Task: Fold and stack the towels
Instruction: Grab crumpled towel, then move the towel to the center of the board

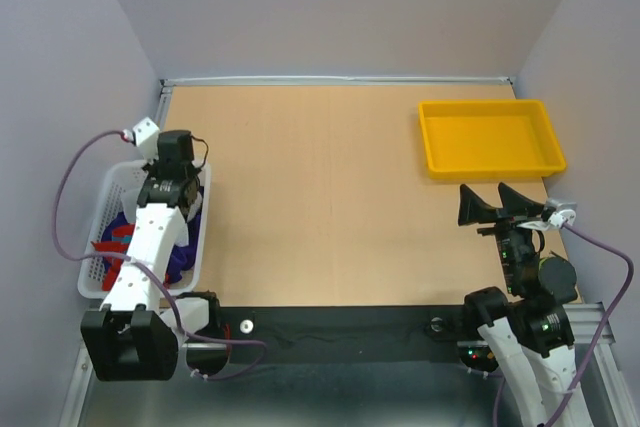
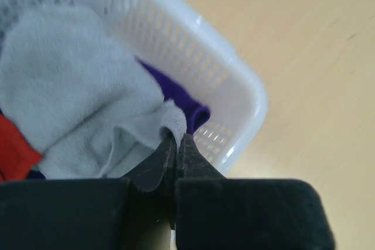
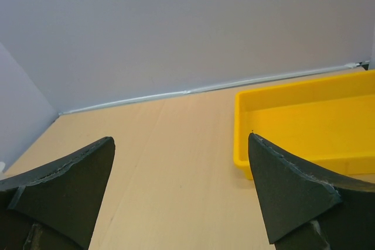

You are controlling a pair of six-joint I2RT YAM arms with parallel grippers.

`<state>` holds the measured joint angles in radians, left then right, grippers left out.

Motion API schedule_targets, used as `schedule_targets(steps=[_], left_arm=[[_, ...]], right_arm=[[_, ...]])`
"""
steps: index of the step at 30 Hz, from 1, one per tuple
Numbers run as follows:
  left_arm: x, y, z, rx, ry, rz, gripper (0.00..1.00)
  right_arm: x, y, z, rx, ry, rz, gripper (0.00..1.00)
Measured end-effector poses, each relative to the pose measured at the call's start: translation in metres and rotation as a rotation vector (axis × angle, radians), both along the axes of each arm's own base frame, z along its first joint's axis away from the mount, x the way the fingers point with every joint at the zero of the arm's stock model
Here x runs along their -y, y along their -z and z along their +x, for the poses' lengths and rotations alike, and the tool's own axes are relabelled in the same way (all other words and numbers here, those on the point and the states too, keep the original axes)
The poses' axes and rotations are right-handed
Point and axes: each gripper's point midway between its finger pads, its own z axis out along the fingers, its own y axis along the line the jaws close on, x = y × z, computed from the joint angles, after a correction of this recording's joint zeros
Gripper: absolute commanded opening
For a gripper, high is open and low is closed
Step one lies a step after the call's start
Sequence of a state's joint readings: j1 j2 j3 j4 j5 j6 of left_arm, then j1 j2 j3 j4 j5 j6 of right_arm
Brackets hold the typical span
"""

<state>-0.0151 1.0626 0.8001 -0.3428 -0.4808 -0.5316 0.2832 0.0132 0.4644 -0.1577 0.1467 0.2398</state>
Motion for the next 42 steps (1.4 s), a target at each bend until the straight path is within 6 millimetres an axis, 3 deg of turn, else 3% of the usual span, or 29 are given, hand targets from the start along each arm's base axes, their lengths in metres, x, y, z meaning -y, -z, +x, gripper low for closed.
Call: schedule_targets(steps=[5,8,9,10,12,15,17,19,22,25,29,32,34,35,36,37,39,42], left_arm=[[-0.005,-0.129,0.031,0.233,0.032,0.071,0.00],[0.000,-0.235,0.038,0.441,0.073,0.092,0.00],[0.004,-0.258,0.041,0.492,0.089,0.091,0.00],[0.012,-0.297,0.042,0.568,0.129,0.086,0.00],[0.032,-0.356,0.045,0.701,0.204,0.071,0.00],[0.074,-0.429,0.047,0.867,0.357,0.030,0.00],[0.108,-0.464,0.049,0.958,0.483,-0.011,0.00],[0.139,-0.487,0.052,1.027,0.591,-0.052,0.00],[0.183,-0.502,0.058,1.088,0.743,-0.116,0.00],[0.219,-0.490,0.065,1.078,0.851,-0.173,0.00],[0.262,-0.438,0.074,0.979,0.969,-0.239,0.00],[0.288,-0.372,0.076,0.842,1.034,-0.272,0.00],[0.300,-0.310,0.071,0.708,1.069,-0.292,0.00],[0.303,-0.289,0.068,0.673,1.080,-0.298,0.00],[0.306,-0.258,0.061,0.615,1.095,-0.308,0.00],[0.306,-0.239,0.056,0.578,1.099,-0.313,0.00],[0.306,-0.166,0.033,0.437,1.122,-0.336,0.00],[0.306,-0.093,0.004,0.287,1.141,-0.366,0.00]], right_arm=[[0.002,0.000,0.001,-0.003,0.014,0.003,1.00],[0.004,0.001,0.001,-0.005,0.022,0.005,1.00],[0.004,0.001,0.002,-0.006,0.025,0.006,1.00],[0.005,0.002,0.003,-0.011,0.029,0.006,1.00],[0.005,0.003,0.004,-0.018,0.031,0.004,1.00],[0.004,0.007,0.008,-0.037,0.036,0.000,1.00],[0.004,0.009,0.010,-0.050,0.035,-0.004,1.00],[0.003,0.012,0.012,-0.062,0.035,-0.008,1.00],[0.002,0.016,0.016,-0.083,0.034,-0.015,1.00],[-0.001,0.021,0.019,-0.105,0.026,-0.024,1.00],[-0.003,0.025,0.020,-0.118,0.013,-0.031,1.00],[-0.007,0.026,0.021,-0.126,-0.007,-0.039,1.00],[-0.012,0.030,0.023,-0.142,-0.029,-0.049,1.00],[-0.015,0.033,0.025,-0.156,-0.041,-0.055,1.00],[-0.017,0.036,0.026,-0.167,-0.052,-0.059,1.00],[-0.021,0.040,0.029,-0.187,-0.070,-0.067,1.00],[-0.031,0.050,0.035,-0.240,-0.111,-0.076,1.00],[-0.045,0.059,0.044,-0.329,-0.173,-0.088,1.00]])
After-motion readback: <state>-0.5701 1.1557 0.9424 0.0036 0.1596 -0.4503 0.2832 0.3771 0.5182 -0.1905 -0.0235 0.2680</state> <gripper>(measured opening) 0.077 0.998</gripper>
